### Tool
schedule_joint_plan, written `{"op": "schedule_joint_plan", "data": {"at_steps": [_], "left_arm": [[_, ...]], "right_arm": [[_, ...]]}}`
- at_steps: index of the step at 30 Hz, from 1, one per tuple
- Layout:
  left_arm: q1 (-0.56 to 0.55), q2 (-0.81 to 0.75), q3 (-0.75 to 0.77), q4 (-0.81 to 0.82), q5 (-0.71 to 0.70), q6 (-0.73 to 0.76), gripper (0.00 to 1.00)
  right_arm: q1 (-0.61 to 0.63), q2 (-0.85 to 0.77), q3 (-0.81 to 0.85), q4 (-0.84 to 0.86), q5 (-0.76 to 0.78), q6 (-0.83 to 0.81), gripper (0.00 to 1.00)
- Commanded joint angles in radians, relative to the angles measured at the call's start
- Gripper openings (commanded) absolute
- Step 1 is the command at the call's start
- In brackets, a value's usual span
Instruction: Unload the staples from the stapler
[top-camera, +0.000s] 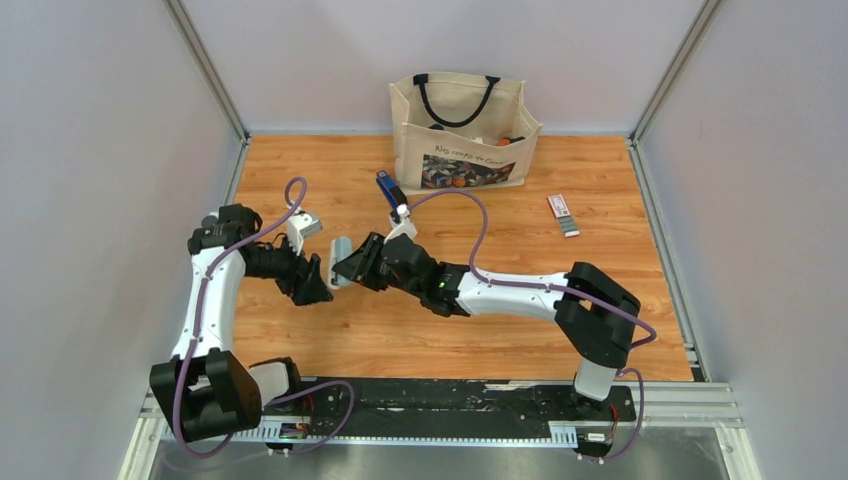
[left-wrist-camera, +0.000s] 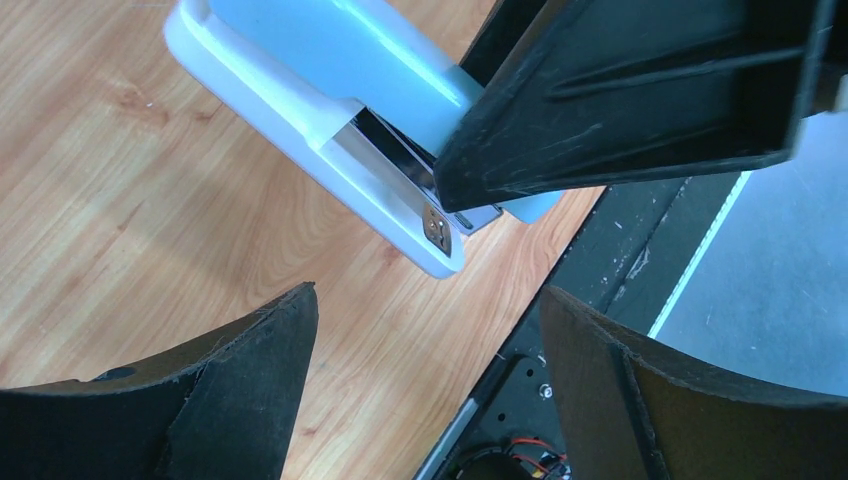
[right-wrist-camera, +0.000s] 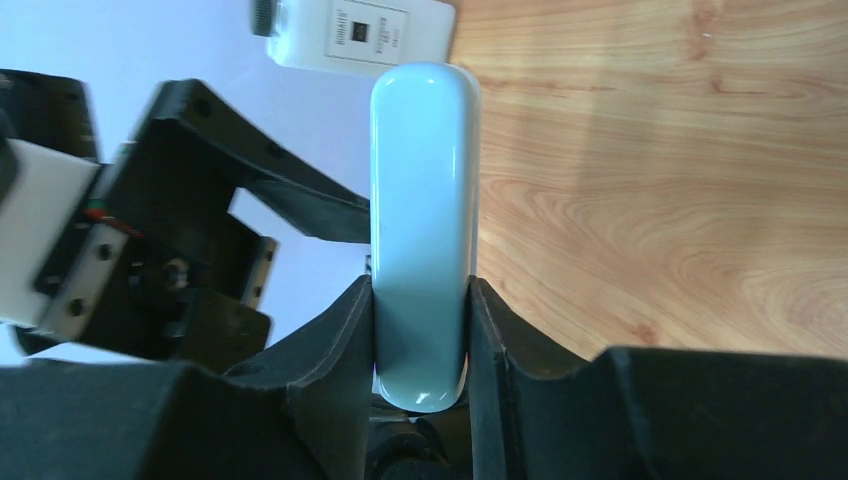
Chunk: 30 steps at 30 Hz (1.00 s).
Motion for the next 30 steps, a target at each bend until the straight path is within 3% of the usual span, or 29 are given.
{"op": "schedule_joint_plan", "data": {"at_steps": [1, 8, 12, 20, 30], "left_arm": [[-0.004, -0.006, -0.025, 0.027, 0.073, 0.055, 0.89], [-0.004, -0.04, -0.051, 0.073, 0.095, 0.042, 0.84], [-0.004, -0.041, -0.062, 0.094, 0.095, 0.045, 0.66], [-0.004, -0.044, -0.082, 0.114, 0.095, 0.045, 0.55], [-0.004, -0.075, -0.079, 0.159, 0.012, 0.042, 0.19]], "right_arm": [[-0.002, -0.064, -0.003, 0.118, -0.023, 0.03, 0.04], [-0.002, -0.053, -0.03, 0.175, -0.057, 0.07, 0.03], [-0.002, -0.05, -0.053, 0.212, -0.073, 0.1, 0.03], [-0.002, -0.048, -0.05, 0.232, -0.096, 0.098, 0.02], [-0.008, -0.07, -0.093, 0.184, -0.121, 0.056, 0.0]]}}
